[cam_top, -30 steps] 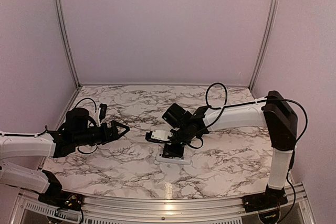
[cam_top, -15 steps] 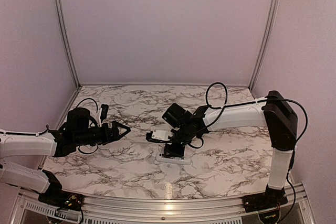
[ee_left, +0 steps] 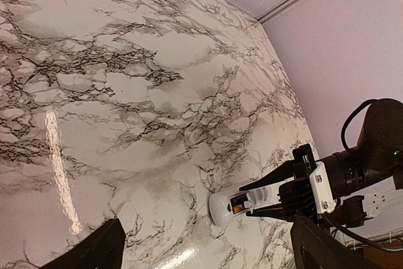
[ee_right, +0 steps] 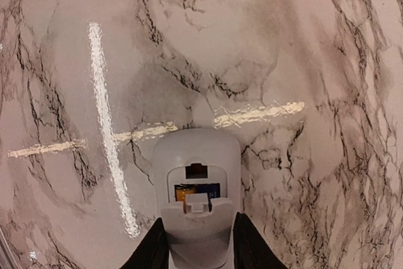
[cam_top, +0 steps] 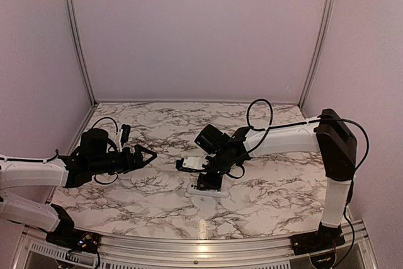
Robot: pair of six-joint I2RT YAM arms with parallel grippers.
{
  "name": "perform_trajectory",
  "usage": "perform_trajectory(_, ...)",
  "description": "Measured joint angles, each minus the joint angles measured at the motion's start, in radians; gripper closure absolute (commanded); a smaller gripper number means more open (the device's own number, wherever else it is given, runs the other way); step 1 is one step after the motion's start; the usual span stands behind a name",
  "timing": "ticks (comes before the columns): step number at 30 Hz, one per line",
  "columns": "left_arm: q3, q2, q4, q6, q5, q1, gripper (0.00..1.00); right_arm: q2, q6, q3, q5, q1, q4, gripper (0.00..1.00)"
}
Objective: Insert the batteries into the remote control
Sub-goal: Load the battery cover onto the remote control without the battery cover.
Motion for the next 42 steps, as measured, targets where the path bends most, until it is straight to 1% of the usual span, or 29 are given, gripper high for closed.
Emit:
perform_trajectory(4, 0.014, 0.000, -0.005, 0.003, 0.000, 0.000, 0.04, 0.000, -0.002, 0.000, 0.000, 0.000, -0.008, 0.60)
perform_trajectory(10, 0.026, 0.002, -0.010, 0.006, 0.000, 0.000, 0.04, 0.000, -0.003, 0.000, 0.000, 0.000, -0.010, 0.59)
perform_trajectory(14, 0.027, 0.008, -0.012, 0.008, 0.000, 0.000, 0.04, 0.000, -0.003, 0.000, 0.001, 0.000, -0.012, 0.63)
perform_trajectory(21, 0.028, 0.027, -0.012, 0.015, 0.001, 0.000, 0.05, 0.000, 0.001, 0.000, 0.004, -0.008, -0.024, 0.65)
perform_trajectory(31, 0.048, 0.057, -0.013, 0.031, 0.009, 0.000, 0.08, 0.000, 0.010, 0.000, 0.011, -0.018, -0.035, 0.64)
perform_trajectory(35, 0.050, 0.068, -0.013, 0.040, 0.013, -0.002, 0.08, -0.003, 0.015, -0.003, 0.004, -0.019, -0.030, 0.60)
perform_trajectory(38, 0.060, 0.086, -0.023, 0.055, 0.009, -0.010, 0.08, -0.032, 0.033, -0.023, -0.012, -0.024, -0.014, 0.60)
perform_trajectory(42, 0.085, 0.117, -0.037, 0.077, -0.003, -0.042, 0.08, -0.117, 0.076, -0.061, -0.033, -0.056, 0.034, 0.58)
